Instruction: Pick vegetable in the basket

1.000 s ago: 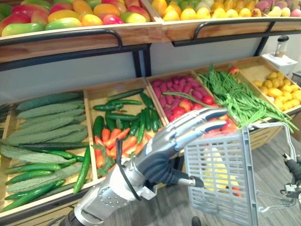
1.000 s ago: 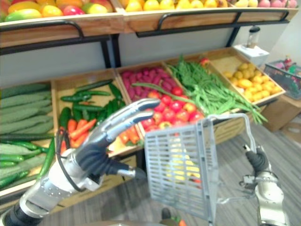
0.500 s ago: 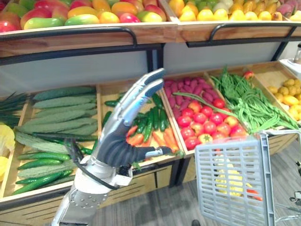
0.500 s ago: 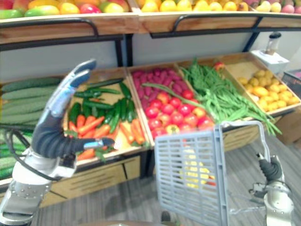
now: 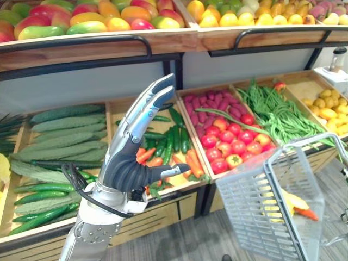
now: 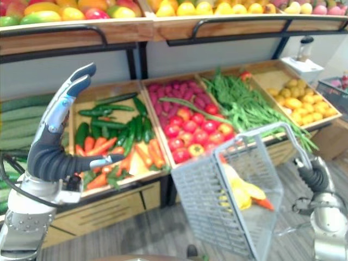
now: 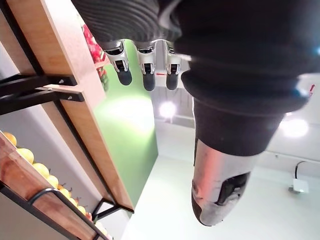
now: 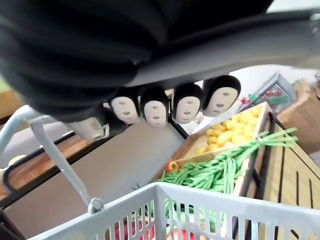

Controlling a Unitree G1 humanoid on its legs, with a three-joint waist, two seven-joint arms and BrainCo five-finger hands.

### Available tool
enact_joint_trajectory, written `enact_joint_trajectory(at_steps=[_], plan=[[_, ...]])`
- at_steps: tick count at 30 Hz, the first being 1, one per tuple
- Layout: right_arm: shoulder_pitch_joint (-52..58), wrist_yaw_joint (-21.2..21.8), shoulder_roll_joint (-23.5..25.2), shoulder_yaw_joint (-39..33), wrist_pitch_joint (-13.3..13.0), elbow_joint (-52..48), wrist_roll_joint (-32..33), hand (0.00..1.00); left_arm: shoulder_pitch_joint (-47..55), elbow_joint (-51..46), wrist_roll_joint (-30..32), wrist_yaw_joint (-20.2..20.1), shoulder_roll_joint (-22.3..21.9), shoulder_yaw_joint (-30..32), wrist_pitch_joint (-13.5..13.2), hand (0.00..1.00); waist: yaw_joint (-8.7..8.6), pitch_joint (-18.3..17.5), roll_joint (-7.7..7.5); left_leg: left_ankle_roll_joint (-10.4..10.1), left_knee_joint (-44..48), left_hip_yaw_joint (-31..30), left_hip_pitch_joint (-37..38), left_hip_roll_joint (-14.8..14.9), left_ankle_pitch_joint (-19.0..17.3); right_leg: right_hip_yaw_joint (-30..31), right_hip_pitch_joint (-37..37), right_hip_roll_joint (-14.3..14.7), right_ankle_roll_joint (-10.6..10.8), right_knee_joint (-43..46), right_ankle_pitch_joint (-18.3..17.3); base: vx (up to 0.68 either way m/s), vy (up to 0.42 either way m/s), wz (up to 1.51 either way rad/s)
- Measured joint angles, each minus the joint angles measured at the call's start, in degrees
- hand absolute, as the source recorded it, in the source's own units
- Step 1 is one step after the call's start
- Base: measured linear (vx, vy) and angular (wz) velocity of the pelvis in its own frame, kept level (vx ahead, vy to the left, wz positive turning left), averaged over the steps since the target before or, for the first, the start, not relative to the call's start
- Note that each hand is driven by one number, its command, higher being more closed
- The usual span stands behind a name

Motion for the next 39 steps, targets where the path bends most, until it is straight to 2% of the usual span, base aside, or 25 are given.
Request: enact_joint_trajectory(at_steps=[8, 10, 13, 19, 22, 25, 28, 33, 39], plan=[[-6.64, 0.01, -8.23, 0.52, -0.65, -1.3, 0.25, 1.0, 0.09, -0.02, 1.1, -1.49, 0.0, -1.9, -0.04, 0.0, -0.08, -0.37, -0.71, -0.06, -0.06, 1.93, 1.39, -0.1, -0.51, 2.42, -0.3, 0.51, 0.08, 0.05, 0.12, 0.02, -0.012, -0.17], [-7.7, 0.02, -9.76, 0.67, -1.63, -1.43, 0.62, 1.0, 0.13, -0.02, 1.1, -1.62, 0.0, -2.06, -0.04, 0.0, -0.11, -0.4, -0.67, -0.06, -0.11, 2.09, 1.54, -0.14, -0.56, 2.64, -0.3, 0.53, 0.09, 0.07, 0.13, 0.01, -0.014, -0.06], [-8.2, 0.55, -10.5, 1.18, -2.57, -1.74, 1.02, 1.0, 0.54, -0.05, 1.12, -1.68, -0.01, -2.04, -0.04, 0.0, -0.09, -0.42, -0.63, -0.08, -0.37, 2.41, 1.94, -0.19, -0.57, 3.02, -0.29, 0.64, 0.1, 0.14, 0.13, 0.01, -0.016, -0.07], [-2.15, 5.51, -10.25, 1.48, -3.09, -3.64, 1.13, 1.0, 5.68, -0.12, 1.47, -2.71, -0.6, -1.15, -0.01, 0.0, -0.25, -0.61, -0.48, -0.07, -1.08, 3.29, 2.46, -0.54, -0.58, 3.88, -0.66, 0.68, 0.19, 0.31, 0.17, 0.01, -0.009, -0.06], [2.83, 7.63, -8.27, 1.39, -2.79, -3.53, 0.3, 1.0, 8.42, -0.12, 1.51, -3.6, -2.53, 0.81, 0.0, 0.0, -0.43, -0.64, -0.44, -0.09, -1.09, 3.47, 2.53, -0.6, -0.66, 4.06, -0.72, 0.68, 0.2, 0.35, 0.17, 0.0, 0.0, 0.0], [6.51, 8.55, -5.22, 0.71, -2.44, -2.72, -0.17, 1.0, 9.61, -0.11, 1.6, -3.64, -2.87, 1.85, 0.05, 0.0, -1.33, -0.69, -0.36, -0.13, -1.08, 3.49, 2.61, -0.64, -0.71, 4.11, -0.72, 0.65, 0.21, 0.46, 0.17, 0.0, 0.0, 0.0], [9.82, 8.55, -0.94, -4.42, -1.93, -1.1, -0.25, 1.0, 11.04, -0.07, 2.1, -3.71, -4.9, 3.42, 0.2, 0.0, -1.71, -0.91, -0.06, -0.47, -1.1, 3.57, 2.92, -0.8, -1.18, 4.47, -0.74, 0.61, 0.25, 0.57, 0.12, -0.01, -0.019, -0.06], [12.98, 8.5, 4.07, -10.9, -0.04, -0.86, -2.27, 1.0, 12.23, 0.56, 3.42, -3.82, -5.78, 4.14, 0.6, 0.0, -2.45, -1.32, 0.36, -0.17, -1.12, 3.43, 2.87, -0.99, -1.42, 4.53, -1.08, 0.48, 0.1, 0.56, -0.04, -0.01, -0.015, -0.03], [18.12, 8.59, 13.14, -14.75, 2.55, -0.85, -2.4, 1.0, 17.61, 6.64, 4.84, -4.33, -12.06, 6.76, 2.23, 0.0, -2.92, -2.0, 1.03, -0.09, -1.04, 1.64, 1.17, -1.09, -1.49, 4.57, -2.68, 0.7, 0.14, 0.72, -0.36, -0.01, -0.035, -0.01]])
